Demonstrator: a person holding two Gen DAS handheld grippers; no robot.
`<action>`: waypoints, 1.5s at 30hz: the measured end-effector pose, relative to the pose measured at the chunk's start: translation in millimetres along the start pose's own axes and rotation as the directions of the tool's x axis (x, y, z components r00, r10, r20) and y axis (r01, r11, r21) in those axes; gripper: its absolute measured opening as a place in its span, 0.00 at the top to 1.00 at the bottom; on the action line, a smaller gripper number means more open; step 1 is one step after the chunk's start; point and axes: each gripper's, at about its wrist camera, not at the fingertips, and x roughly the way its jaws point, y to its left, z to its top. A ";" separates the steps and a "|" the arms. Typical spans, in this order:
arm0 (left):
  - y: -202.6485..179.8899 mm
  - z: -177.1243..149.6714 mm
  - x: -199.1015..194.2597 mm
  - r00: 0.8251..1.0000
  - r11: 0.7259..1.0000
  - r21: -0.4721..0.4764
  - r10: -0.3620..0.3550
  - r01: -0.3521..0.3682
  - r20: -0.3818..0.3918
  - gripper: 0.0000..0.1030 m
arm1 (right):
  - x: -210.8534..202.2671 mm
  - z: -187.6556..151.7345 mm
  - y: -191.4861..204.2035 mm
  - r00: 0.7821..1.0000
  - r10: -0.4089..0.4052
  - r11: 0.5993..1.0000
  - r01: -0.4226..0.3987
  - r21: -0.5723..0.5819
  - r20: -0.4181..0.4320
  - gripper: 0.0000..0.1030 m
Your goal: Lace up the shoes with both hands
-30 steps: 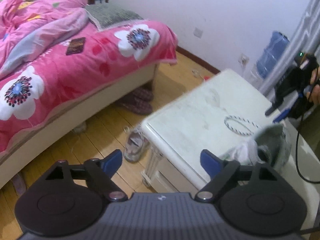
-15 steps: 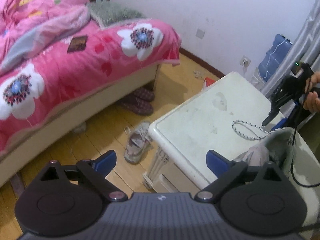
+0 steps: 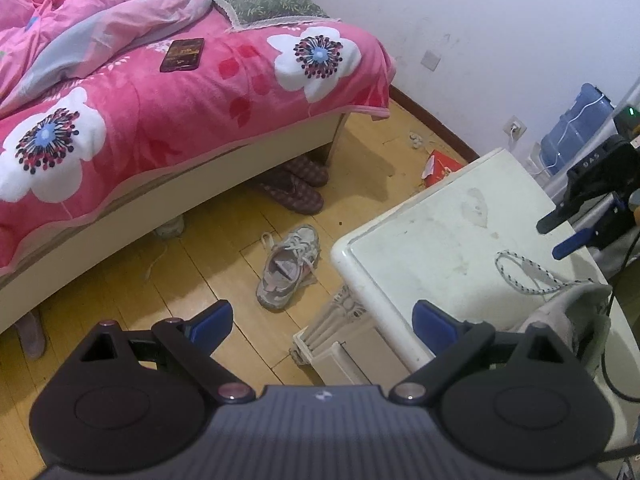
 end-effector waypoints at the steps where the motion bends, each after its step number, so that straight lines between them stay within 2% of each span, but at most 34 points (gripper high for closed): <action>1: 0.2 -0.1 0.2 1.000 1.000 -0.001 -0.001 0.001 0.000 0.06 | 3.9 -3.5 11.6 0.999 -0.039 0.995 0.039 -0.092 -0.001 0.56; 3: 0.5 -0.5 0.6 1.000 1.000 -0.002 -0.002 0.002 0.001 0.06 | 11.6 -10.6 34.7 0.993 -0.118 0.955 0.115 -0.273 0.008 0.56; 5: 0.6 -1.0 1.4 1.000 1.000 0.001 0.001 -0.001 -0.002 0.06 | 19.7 -17.8 57.2 0.981 -0.190 0.880 0.183 -0.439 0.028 0.56; 9: 2.3 -2.8 1.8 1.000 1.000 0.007 0.012 -0.012 -0.006 0.06 | 47.6 -36.7 76.3 0.971 -0.238 0.776 0.213 -0.594 0.037 0.58; 10: 3.0 -3.0 2.0 1.000 1.000 0.006 0.014 -0.014 -0.007 0.06 | 54.8 -41.6 79.8 0.966 -0.253 0.745 0.227 -0.627 0.049 0.62; 12: 4.2 -3.5 2.3 1.000 1.000 0.004 0.019 -0.019 -0.008 0.06 | 62.9 -49.1 84.4 0.959 -0.272 0.693 0.250 -0.676 0.076 0.83; 14: 4.6 -3.8 2.6 1.000 1.000 0.008 0.021 -0.021 -0.010 0.06 | 41.0 -53.9 84.7 0.976 -0.185 0.722 0.212 -0.658 0.111 1.00; 17: 2.9 -3.7 3.9 1.000 1.000 0.017 0.016 -0.016 -0.020 0.06 | 8.1 -61.0 85.3 0.985 -0.054 0.759 0.149 -0.634 0.166 1.00; 20: 0.3 -4.3 5.8 1.000 1.000 0.015 0.001 0.000 -0.031 0.06 | -24.8 -68.1 85.8 0.972 0.075 0.786 0.080 -0.613 0.223 1.00; 23: -3.8 -5.1 8.3 0.999 1.000 0.007 -0.016 0.017 -0.032 0.06 | -57.1 -75.3 86.0 0.940 0.194 0.802 0.012 -0.597 0.281 1.00; 26: -10.1 -4.2 12.0 0.999 0.999 0.011 -0.032 0.032 -0.039 0.06 | -69.8 -86.0 75.1 0.933 0.151 0.793 0.084 -0.604 0.328 0.97; 28: -14.6 -3.3 12.6 0.999 0.999 0.031 -0.036 0.037 -0.034 0.06 | -52.1 -88.4 72.4 0.948 0.036 0.731 0.190 -0.655 0.315 0.95; 30: -18.1 -3.8 13.3 0.999 0.998 0.055 -0.034 0.036 -0.032 0.06 | -29.5 -86.1 83.6 0.958 -0.063 0.642 0.255 -0.723 0.281 0.84; 35: -18.9 -7.8 15.8 0.999 0.997 0.080 -0.016 0.020 -0.049 0.06 | 19.6 -95.0 104.9 0.952 -0.139 0.364 0.306 -0.880 0.273 0.79; 38: -17.3 -8.7 14.5 0.999 0.997 0.073 -0.007 0.010 -0.047 0.06 | 24.0 -98.9 103.8 0.952 -0.168 0.262 0.295 -0.919 0.257 0.79; 41: -17.2 -9.8 13.0 0.999 0.998 0.068 -0.005 0.007 -0.032 0.07 | 25.4 -97.5 98.3 0.950 -0.182 0.189 0.288 -0.939 0.255 0.79; 43: -18.7 -10.7 12.6 1.000 0.997 0.072 -0.005 0.007 -0.026 0.07 | 31.1 -94.5 96.5 0.947 -0.207 0.172 0.283 -0.943 0.247 0.80; 45: -20.2 -11.2 13.4 1.000 0.997 0.072 -0.001 0.003 -0.025 0.08 | 29.7 -94.0 93.6 0.948 -0.203 0.169 0.280 -0.945 0.244 0.86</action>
